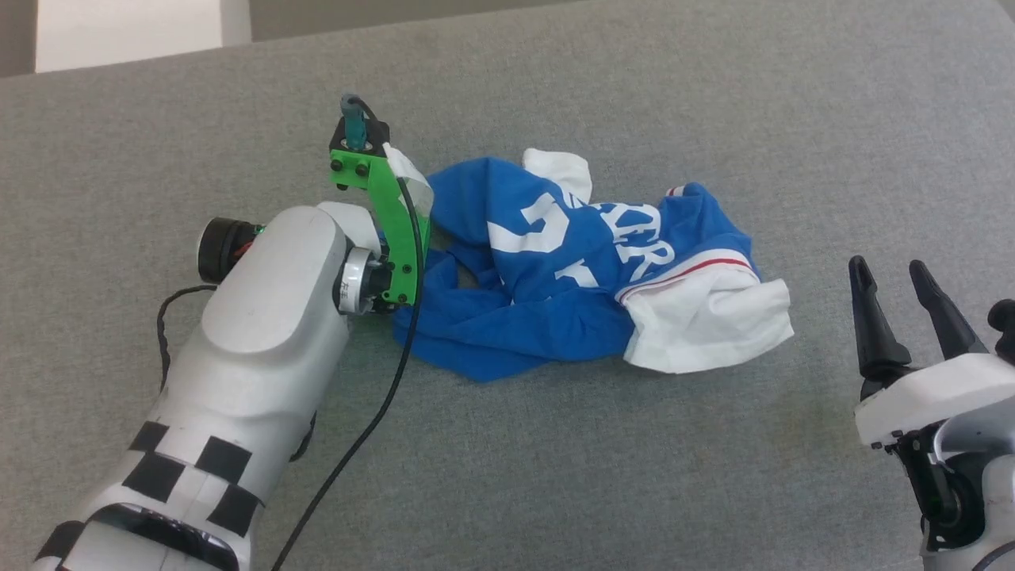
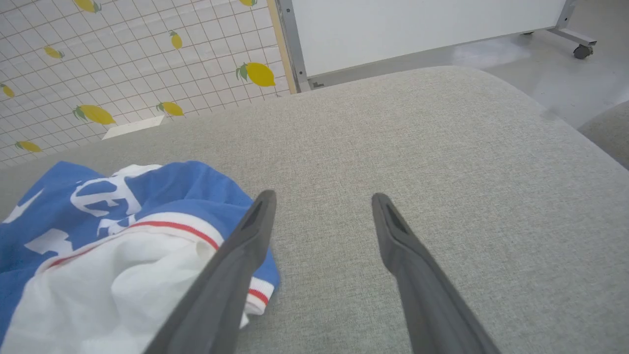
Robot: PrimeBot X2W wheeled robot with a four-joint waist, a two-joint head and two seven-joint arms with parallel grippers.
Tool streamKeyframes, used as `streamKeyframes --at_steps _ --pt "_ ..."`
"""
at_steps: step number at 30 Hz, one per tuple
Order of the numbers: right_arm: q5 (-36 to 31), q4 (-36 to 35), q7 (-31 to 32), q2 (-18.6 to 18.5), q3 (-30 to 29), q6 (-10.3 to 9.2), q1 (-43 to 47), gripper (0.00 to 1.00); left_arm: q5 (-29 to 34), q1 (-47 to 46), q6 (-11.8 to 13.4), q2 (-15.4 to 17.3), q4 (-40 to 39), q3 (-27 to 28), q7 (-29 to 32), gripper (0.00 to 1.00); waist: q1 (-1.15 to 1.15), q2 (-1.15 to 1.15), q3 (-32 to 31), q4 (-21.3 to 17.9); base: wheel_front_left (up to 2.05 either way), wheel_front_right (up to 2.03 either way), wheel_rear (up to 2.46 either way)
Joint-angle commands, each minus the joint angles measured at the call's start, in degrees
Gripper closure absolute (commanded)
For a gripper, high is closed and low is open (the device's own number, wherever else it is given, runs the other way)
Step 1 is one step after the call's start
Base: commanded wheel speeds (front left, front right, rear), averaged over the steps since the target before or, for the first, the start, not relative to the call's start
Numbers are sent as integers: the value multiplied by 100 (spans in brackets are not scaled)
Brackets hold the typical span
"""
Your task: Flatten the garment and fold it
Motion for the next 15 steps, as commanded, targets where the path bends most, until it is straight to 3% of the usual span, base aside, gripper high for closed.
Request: streamKeyframes --at_steps 1,2,8,15 --pt "16 13 -55 -14 24 -6 -136 0 -88 248 -53 -18 151 -63 42 71 0 0 63 -4 0 0 0" --pt "15 23 -62 -19 28 -6 -150 0 -125 290 -77 -40 155 -65 57 100 0 0 69 16 0 0 0" --pt "-13 102 -100 -80 80 -6 -203 0 -269 342 -147 -55 -97 93 -442 100 0 0 -14 230 0 0 0" --pt "-44 216 -90 -99 182 -6 -142 0 -670 414 -127 67 -769 755 -1455 100 0 0 -379 599 0 0 0"
